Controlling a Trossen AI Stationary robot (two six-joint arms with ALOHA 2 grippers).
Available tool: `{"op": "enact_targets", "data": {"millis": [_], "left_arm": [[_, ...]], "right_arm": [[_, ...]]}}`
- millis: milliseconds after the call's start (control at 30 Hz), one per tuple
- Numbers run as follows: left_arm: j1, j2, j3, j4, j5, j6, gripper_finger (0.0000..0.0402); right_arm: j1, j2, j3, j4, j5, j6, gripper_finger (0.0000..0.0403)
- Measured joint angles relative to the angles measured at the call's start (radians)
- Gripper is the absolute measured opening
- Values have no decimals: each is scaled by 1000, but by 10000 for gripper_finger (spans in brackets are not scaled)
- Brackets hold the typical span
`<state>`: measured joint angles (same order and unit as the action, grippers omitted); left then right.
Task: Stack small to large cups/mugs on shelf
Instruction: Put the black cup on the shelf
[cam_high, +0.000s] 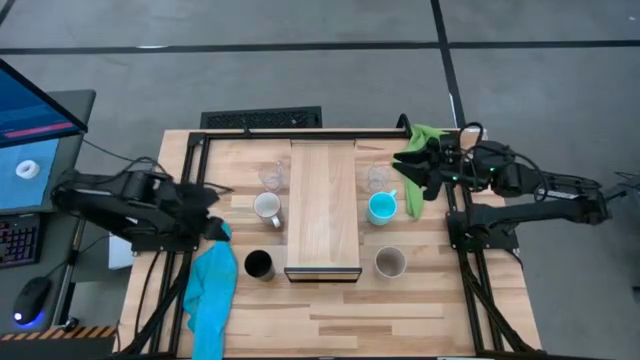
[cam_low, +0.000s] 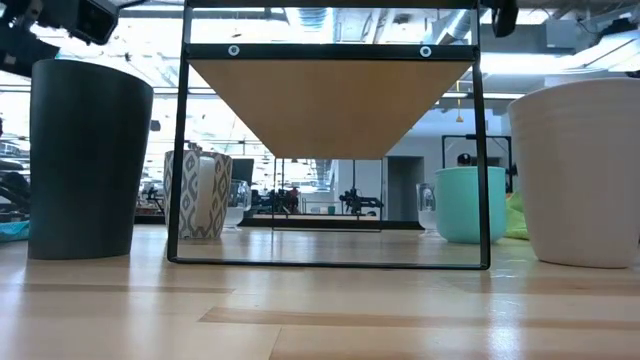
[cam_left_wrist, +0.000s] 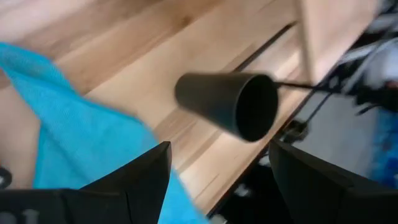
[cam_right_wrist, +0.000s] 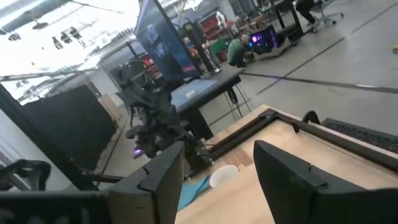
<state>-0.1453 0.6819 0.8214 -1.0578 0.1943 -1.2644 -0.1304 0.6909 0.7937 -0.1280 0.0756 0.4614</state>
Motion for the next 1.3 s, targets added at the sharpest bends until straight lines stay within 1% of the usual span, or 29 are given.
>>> {"op": "enact_targets", "data": {"millis": [100, 200, 333, 433, 567, 733, 867, 933, 1000, 1067, 1200, 1300], "left_arm": [[-49, 78, -1, 13, -24, -4, 261], [-113, 141, -1, 51, -91, -37, 261], [-188, 216, -1, 146, -187, -101, 261], [-229, 270, -1, 148, -233, -129, 261], [-243, 340, -1, 138, -242, -142, 261], [-243, 403, 2, 174, -214, -132, 261], [-243, 422, -6, 191, -207, -122, 261], [-243, 417, 0, 203, -198, -122, 261], [-243, 405, -2, 194, -190, -142, 261], [-244, 384, -1, 218, -189, -167, 261], [-256, 345, 1, 262, -245, -174, 261], [-261, 347, 1, 261, -252, -180, 261]], "right_arm": [[0, 19, 0, 1, 0, 0, 216], [0, 34, 0, 0, 0, 0, 216], [0, 37, 0, 1, 0, 0, 216], [0, 36, 0, 1, -1, 0, 216], [0, 35, 0, 2, 0, 0, 216], [0, 34, 0, 2, -1, 0, 216], [0, 35, 0, 1, 0, 0, 216], [0, 34, 0, 1, -1, 0, 216], [0, 34, 0, 1, 0, 0, 216], [0, 34, 0, 0, -1, 0, 216], [0, 34, 0, -2, -9, 0, 216], [0, 34, 0, -3, -11, 0, 216]]}}
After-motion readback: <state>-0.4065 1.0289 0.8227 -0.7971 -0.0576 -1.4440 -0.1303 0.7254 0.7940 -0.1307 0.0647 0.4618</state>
